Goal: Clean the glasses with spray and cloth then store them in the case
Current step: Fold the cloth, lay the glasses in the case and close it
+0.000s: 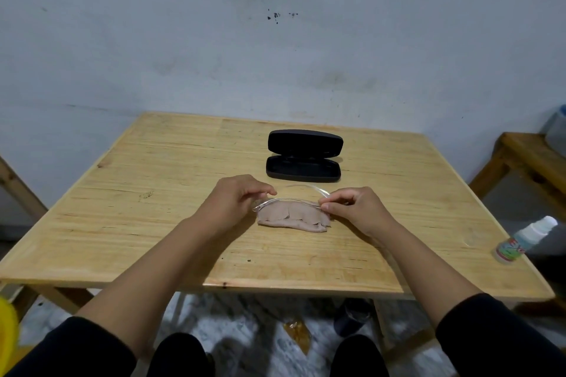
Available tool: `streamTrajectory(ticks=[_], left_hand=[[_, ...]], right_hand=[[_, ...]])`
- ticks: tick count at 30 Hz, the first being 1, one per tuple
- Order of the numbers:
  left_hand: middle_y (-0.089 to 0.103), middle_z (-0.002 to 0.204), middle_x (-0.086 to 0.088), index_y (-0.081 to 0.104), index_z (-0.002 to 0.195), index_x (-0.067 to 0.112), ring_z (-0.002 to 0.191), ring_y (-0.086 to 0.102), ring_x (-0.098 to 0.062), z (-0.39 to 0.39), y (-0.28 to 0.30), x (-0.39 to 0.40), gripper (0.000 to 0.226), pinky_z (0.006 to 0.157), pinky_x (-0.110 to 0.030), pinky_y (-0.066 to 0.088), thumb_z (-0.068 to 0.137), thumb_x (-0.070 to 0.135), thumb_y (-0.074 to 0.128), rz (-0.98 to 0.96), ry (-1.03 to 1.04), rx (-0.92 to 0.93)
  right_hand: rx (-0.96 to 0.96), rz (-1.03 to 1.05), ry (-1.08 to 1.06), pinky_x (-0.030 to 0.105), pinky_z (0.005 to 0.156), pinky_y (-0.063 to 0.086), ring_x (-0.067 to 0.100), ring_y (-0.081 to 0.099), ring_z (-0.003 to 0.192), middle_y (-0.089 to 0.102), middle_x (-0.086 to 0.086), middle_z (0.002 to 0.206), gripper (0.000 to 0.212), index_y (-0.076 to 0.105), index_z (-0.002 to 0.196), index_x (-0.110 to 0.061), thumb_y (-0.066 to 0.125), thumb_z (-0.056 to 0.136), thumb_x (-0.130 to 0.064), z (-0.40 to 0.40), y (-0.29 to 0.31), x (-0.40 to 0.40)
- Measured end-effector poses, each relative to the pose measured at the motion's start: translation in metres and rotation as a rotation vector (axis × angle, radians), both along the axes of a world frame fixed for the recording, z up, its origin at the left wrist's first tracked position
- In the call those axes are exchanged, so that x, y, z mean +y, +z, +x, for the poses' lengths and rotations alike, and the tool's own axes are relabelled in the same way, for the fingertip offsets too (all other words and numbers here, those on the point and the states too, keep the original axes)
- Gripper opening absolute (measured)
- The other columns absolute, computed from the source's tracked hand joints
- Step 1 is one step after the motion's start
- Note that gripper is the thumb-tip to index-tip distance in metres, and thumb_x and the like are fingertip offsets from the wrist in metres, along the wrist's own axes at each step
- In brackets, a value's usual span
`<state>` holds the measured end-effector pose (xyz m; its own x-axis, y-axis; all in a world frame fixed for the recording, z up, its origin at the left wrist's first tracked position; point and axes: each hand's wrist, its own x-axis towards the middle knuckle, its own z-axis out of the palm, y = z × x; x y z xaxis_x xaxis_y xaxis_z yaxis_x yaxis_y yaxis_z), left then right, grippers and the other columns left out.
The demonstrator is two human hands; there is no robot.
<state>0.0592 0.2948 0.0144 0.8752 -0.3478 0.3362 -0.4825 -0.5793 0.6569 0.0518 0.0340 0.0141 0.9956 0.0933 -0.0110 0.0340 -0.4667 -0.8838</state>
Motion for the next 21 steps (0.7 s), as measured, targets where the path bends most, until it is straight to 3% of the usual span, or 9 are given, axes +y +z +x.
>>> streamTrajectory(ticks=[3, 5, 8, 12, 16, 21], left_hand=[[0.062, 0.09, 0.001, 0.07, 0.107, 0.022, 0.081, 0.056, -0.01, 0.0, 0.001, -0.006, 0.029, 0.07, -0.016, 0.041, 0.087, 0.005, 0.057, 0.238, -0.044, -0.095], [0.06, 0.093, -0.001, 0.068, 0.111, 0.022, 0.083, 0.054, -0.012, -0.001, 0.003, -0.01, 0.031, 0.07, -0.016, 0.037, 0.088, 0.006, 0.055, 0.295, -0.026, -0.077], [0.064, 0.104, -0.004, 0.065, 0.115, 0.022, 0.095, 0.058, -0.016, -0.003, 0.005, -0.011, 0.026, 0.08, -0.016, 0.036, 0.09, 0.018, 0.057, 0.245, 0.059, -0.011], [0.067, 0.106, 0.003, 0.065, 0.113, 0.025, 0.09, 0.054, -0.005, -0.013, 0.003, -0.007, 0.027, 0.077, -0.014, 0.036, 0.087, 0.028, 0.061, 0.138, 0.173, 0.064], [0.072, 0.097, 0.003, 0.072, 0.101, 0.021, 0.08, 0.057, -0.002, -0.021, -0.001, -0.007, 0.018, 0.068, -0.001, 0.036, 0.085, 0.02, 0.064, 0.055, 0.263, 0.051], [0.074, 0.092, -0.001, 0.073, 0.096, 0.015, 0.077, 0.057, -0.002, -0.024, -0.005, -0.012, 0.015, 0.067, 0.006, 0.034, 0.084, 0.011, 0.065, -0.028, 0.328, 0.037]], right_hand=[[0.018, -0.002, -0.028, 0.004, 0.062, 0.046, 0.001, 0.064, 0.082, 0.072, -0.009, 0.085, 0.011, 0.075, 0.088, -0.018, 0.073, 0.078, -0.015, -0.001, 0.001, 0.001], [0.034, 0.009, -0.039, 0.005, 0.065, 0.045, 0.0, 0.063, 0.083, 0.071, -0.012, 0.086, 0.01, 0.075, 0.088, -0.02, 0.072, 0.078, -0.016, -0.003, 0.002, 0.001], [0.031, 0.077, -0.062, 0.013, 0.076, 0.049, 0.007, 0.066, 0.088, 0.073, -0.006, 0.09, 0.008, 0.075, 0.087, -0.017, 0.068, 0.083, -0.019, -0.007, 0.004, -0.001], [0.01, 0.046, -0.041, 0.008, 0.066, 0.045, 0.003, 0.064, 0.088, 0.071, -0.008, 0.093, 0.021, 0.073, 0.098, -0.019, 0.073, 0.078, -0.026, -0.019, 0.01, -0.002], [-0.017, -0.066, -0.029, 0.013, 0.069, 0.042, 0.004, 0.06, 0.089, 0.068, -0.01, 0.094, 0.033, 0.07, 0.102, -0.024, 0.079, 0.071, -0.029, -0.024, 0.01, 0.003], [-0.171, -0.217, -0.049, 0.01, 0.065, 0.042, 0.002, 0.057, 0.082, 0.066, -0.008, 0.091, 0.026, 0.071, 0.1, -0.02, 0.076, 0.075, -0.023, -0.027, 0.005, 0.008]])
